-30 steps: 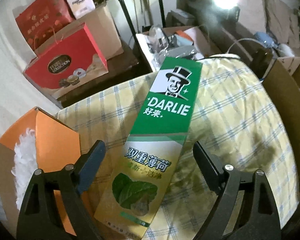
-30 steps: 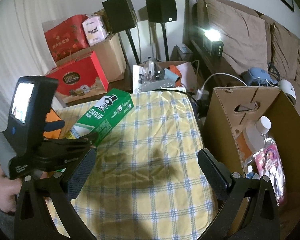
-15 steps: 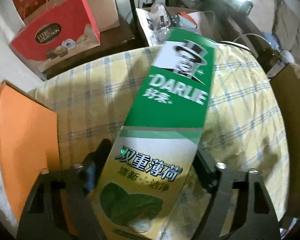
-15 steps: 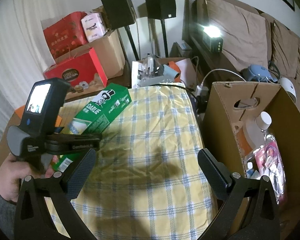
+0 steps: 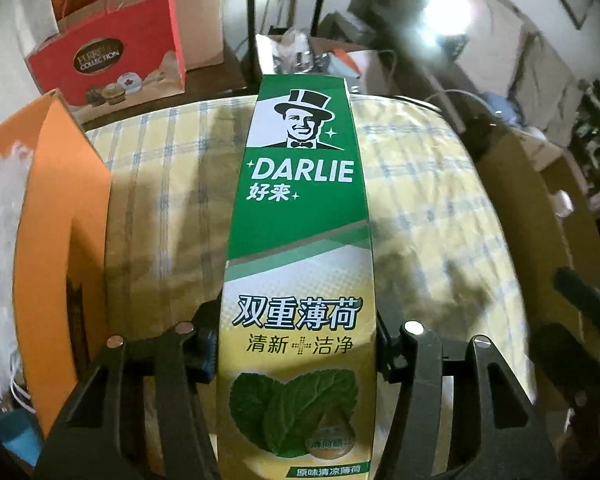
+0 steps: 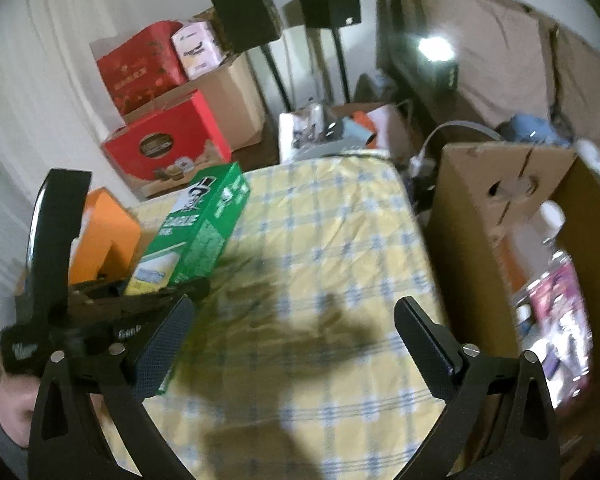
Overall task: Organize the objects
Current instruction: 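Lift the toothpaste box upright with the left gripper over the orange box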
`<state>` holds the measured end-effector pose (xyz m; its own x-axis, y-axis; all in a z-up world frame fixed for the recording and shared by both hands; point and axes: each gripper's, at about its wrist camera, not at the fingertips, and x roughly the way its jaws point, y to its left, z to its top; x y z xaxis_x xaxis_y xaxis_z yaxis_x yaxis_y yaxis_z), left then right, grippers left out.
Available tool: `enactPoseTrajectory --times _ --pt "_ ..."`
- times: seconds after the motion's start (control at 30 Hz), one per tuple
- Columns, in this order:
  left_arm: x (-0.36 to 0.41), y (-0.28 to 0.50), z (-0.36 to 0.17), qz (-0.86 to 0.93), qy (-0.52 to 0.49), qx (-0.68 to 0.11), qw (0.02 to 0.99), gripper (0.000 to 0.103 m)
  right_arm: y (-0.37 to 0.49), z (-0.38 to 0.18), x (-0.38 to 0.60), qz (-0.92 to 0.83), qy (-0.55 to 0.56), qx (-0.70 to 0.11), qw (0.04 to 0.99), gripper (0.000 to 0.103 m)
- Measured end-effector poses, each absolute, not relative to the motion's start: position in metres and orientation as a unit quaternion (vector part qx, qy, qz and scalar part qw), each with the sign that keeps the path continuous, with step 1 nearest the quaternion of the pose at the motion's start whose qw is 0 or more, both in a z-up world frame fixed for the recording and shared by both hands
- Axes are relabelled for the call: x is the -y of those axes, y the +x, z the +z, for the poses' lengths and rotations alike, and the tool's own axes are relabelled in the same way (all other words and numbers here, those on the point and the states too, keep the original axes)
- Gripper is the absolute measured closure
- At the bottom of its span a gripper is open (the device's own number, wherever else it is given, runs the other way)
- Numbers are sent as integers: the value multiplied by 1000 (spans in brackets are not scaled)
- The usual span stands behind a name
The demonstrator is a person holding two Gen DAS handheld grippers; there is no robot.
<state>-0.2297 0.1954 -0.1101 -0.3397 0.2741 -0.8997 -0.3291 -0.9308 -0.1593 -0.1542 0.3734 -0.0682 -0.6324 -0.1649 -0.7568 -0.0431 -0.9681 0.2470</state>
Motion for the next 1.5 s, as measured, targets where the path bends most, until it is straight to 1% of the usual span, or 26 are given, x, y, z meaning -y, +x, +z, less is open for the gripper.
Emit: enactPoseTrajectory --times 0.1,0.23,0.4,0.6,0.67,0.73,0.8,0.87,1.0,1.23,1.5 --pt "-191 -210 -105 821 -534 -19 202 50 -154 -68 -374 -891 428 145 49 4" --pt "-186 -189 -100 824 -524 -20 214 50 -154 -64 -368 -887 427 161 66 9" --pt "-179 -162 -84 840 -497 -22 219 50 -154 -60 -348 -887 427 155 83 15" --pt "-170 -148 -73 845 -485 -14 225 50 -151 -60 -329 -876 433 176 118 26" --pt "-165 -145 -70 845 -483 -3 228 50 -150 -58 -325 -871 436 185 131 32" --pt "-162 -142 -68 845 -481 2 232 50 -149 -56 -318 -865 440 194 145 36" --pt "-158 -138 -64 846 -479 5 234 50 -149 -54 -313 -863 442 193 152 37" --pt "-154 -137 -61 846 -478 7 234 50 -147 -49 -305 -864 441 187 157 43" --pt "-141 -134 -51 852 -471 6 227 50 -144 -40 -287 -860 442 182 177 52" --pt "-110 -132 -35 862 -461 14 212 50 -141 -20 -249 -864 438 158 193 55" --pt "-61 -135 -20 874 -450 16 184 50 -147 -4 -198 -864 434 135 217 56"
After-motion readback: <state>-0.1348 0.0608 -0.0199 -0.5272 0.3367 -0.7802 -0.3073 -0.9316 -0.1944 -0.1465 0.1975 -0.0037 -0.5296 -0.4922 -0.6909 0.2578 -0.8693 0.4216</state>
